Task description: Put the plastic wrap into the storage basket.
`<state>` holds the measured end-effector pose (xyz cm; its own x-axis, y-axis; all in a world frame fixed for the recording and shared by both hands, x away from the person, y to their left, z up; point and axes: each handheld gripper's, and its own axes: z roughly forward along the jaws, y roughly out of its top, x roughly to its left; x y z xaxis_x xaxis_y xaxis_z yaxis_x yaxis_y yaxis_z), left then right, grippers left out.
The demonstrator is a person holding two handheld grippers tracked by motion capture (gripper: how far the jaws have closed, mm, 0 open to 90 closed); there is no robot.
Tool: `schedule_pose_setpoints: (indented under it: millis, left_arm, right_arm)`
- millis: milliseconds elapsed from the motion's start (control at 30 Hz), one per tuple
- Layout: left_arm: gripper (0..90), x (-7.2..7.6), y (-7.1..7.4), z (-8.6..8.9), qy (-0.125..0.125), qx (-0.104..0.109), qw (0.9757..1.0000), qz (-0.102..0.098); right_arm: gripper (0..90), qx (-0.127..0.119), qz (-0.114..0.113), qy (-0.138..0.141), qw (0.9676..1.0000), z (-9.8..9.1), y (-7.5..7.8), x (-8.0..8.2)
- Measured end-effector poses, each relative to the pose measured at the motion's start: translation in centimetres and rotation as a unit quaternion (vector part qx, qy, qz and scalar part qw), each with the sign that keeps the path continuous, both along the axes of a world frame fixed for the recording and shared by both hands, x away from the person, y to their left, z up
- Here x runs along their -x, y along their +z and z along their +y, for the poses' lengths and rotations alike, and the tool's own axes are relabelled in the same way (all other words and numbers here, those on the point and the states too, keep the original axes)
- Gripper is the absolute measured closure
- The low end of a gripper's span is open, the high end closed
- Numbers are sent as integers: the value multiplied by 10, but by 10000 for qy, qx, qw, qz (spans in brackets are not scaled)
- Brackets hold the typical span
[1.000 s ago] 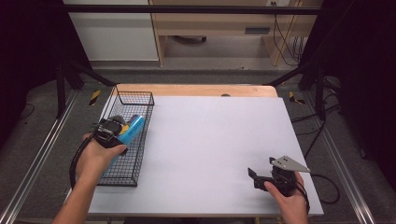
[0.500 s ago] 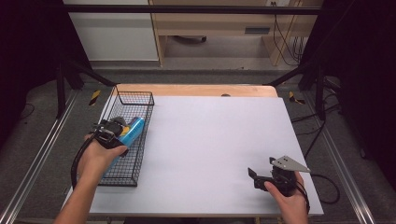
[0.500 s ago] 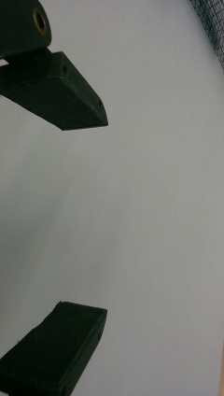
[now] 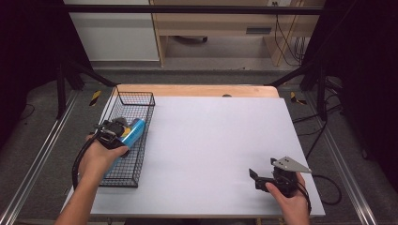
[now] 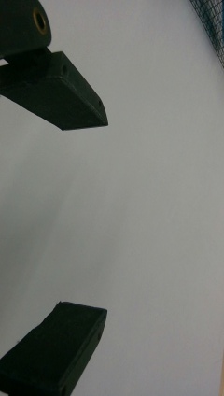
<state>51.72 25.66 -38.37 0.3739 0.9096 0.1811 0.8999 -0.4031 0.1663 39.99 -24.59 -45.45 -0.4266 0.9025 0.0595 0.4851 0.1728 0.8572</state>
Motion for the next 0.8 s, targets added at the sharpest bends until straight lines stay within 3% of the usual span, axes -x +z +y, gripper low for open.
schedule_pose_setpoints:
  millis: [133, 367, 500, 600, 800]
  left_arm:
    - [316, -1, -1, -2, -65, -102, 9999, 64]
    - [313, -2, 0, -2, -87, -75, 9999, 99]
    - [263, 0, 9, -1, -130, 181, 9993, -312]
    - [185, 4, 16, -4, -231, 70, 9979, -604]
    - [134, 15, 25, -14, -517, 220, 9916, -1164]
  right_arm:
    - [80, 18, -8, -1, 10000, 0, 0, 0]
    - [80, 15, 2, 20, 10000, 1, 0, 0]
    - [80, 6, 23, 23, 10000, 0, 0, 0]
    - [79, 27, 9, 27, 10000, 1, -1, 0]
    - [79, 43, 11, 20, 10000, 0, -1, 0]
